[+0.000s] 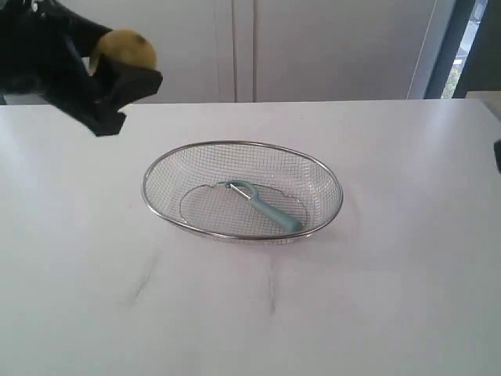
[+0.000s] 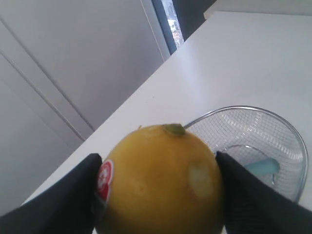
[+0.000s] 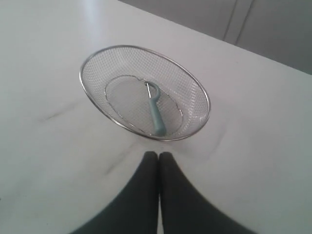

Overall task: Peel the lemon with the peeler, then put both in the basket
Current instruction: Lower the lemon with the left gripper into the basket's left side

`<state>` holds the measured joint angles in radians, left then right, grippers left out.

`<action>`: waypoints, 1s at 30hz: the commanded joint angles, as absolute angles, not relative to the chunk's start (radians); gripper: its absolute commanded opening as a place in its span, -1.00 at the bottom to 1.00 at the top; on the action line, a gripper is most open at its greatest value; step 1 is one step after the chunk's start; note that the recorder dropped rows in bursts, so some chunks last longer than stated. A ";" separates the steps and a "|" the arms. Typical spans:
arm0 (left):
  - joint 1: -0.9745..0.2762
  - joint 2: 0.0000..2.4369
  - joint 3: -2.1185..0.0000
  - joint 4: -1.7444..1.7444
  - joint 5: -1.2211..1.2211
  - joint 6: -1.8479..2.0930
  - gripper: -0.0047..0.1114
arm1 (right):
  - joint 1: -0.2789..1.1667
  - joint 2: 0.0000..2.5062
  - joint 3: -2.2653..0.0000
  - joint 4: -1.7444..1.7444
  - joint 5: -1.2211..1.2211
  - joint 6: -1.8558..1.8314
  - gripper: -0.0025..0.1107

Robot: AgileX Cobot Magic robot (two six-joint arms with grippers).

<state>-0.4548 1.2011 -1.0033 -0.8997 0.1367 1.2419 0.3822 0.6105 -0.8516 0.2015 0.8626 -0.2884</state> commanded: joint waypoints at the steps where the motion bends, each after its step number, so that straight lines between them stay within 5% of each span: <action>1: -0.462 1.372 -1.166 -0.934 0.204 1.223 -0.92 | 0.377 0.600 -0.773 0.137 0.809 -0.280 -0.96; 12: -0.462 1.849 -1.598 -0.212 0.511 0.595 -0.92 | 0.377 0.600 -0.723 0.133 0.746 -0.264 -0.96; 30: -0.462 2.093 -1.709 -0.200 0.608 0.550 -0.92 | 0.377 0.600 -0.719 0.130 0.735 -0.262 -0.96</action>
